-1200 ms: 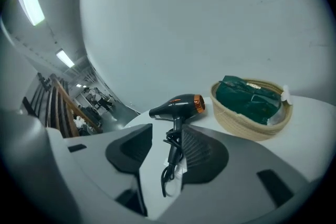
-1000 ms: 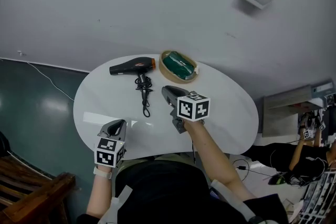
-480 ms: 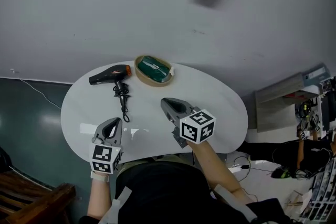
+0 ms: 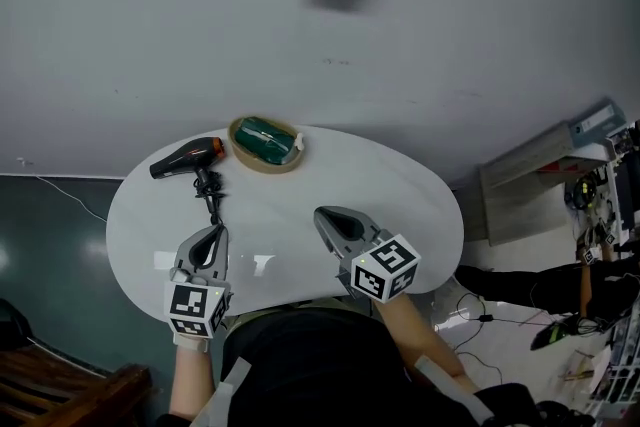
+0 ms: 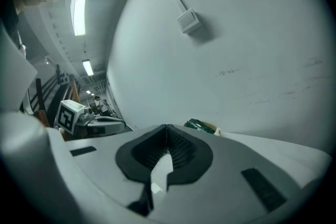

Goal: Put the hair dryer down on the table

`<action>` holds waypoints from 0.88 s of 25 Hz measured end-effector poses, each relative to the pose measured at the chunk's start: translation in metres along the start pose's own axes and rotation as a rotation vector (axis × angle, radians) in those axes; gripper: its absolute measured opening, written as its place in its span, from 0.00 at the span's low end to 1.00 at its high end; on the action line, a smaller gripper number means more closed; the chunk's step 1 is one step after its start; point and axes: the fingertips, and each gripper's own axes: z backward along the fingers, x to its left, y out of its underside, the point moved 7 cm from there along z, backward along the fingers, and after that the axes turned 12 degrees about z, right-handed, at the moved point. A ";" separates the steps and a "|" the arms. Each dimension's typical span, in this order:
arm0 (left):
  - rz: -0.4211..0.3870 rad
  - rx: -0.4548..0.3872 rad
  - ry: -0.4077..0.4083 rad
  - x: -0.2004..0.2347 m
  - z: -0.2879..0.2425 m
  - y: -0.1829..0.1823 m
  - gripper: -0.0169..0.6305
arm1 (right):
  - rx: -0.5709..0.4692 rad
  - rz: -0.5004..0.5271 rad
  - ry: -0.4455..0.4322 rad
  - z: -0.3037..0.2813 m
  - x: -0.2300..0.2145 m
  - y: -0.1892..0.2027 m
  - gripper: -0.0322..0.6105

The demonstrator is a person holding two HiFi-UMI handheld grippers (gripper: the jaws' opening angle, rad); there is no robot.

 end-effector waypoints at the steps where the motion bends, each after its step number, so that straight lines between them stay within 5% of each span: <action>1: 0.005 -0.007 0.006 -0.004 -0.001 -0.001 0.04 | -0.001 0.013 0.010 0.006 -0.002 0.002 0.08; 22: -0.015 -0.040 0.065 -0.033 -0.012 -0.008 0.04 | -0.048 0.149 0.134 0.043 -0.007 0.013 0.08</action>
